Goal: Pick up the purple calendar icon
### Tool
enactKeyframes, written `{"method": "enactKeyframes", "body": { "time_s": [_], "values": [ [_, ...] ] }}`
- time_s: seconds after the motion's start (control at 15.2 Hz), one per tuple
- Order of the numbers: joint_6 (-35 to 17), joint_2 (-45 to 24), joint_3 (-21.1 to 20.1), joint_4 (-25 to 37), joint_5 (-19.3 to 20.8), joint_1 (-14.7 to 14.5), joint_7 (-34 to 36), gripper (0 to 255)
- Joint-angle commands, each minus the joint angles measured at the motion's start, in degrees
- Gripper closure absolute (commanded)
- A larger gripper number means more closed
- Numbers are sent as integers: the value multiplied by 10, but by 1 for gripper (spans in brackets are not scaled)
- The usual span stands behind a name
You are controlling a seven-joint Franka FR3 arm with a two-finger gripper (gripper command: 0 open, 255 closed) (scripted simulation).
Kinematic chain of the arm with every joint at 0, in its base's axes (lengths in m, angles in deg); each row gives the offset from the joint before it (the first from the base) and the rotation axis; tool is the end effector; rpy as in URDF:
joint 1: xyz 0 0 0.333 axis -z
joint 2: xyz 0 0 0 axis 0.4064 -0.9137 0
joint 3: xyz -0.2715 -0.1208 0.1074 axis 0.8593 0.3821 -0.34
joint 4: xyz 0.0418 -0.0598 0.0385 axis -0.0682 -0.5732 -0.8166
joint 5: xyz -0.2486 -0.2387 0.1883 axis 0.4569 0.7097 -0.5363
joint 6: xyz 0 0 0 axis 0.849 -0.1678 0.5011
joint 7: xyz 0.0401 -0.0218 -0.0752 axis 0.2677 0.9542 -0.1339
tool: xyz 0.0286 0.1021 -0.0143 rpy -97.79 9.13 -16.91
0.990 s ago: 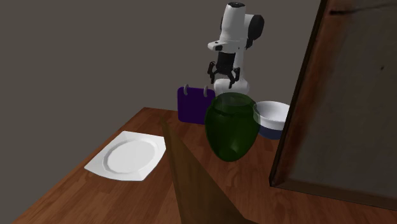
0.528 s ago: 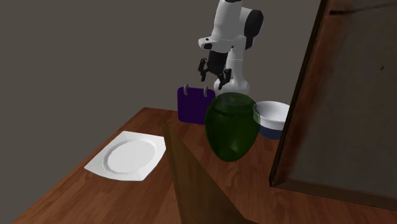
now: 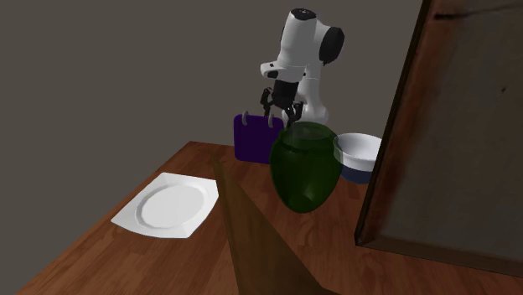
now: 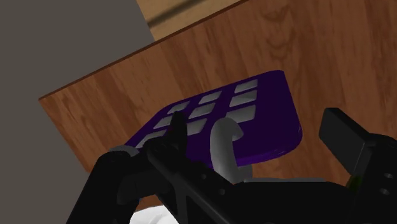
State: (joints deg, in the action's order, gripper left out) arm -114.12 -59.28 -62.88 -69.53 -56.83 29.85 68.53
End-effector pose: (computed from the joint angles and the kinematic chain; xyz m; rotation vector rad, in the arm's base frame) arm 0.4808 -0.0479 0.6219 2.8667 -0.5541 -0.1173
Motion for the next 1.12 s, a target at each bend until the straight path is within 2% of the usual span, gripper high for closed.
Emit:
{"method": "enactKeyframes", "body": {
  "time_s": [0.0, 0.59, 1.06],
  "values": [
    [-3, 1, 0, -4, 0, 0, 1, 255],
    [-2, 1, 0, -3, 0, 0, 0, 255],
    [53, -16, -2, 70, 2, 0, -9, 255]
  ]
}}
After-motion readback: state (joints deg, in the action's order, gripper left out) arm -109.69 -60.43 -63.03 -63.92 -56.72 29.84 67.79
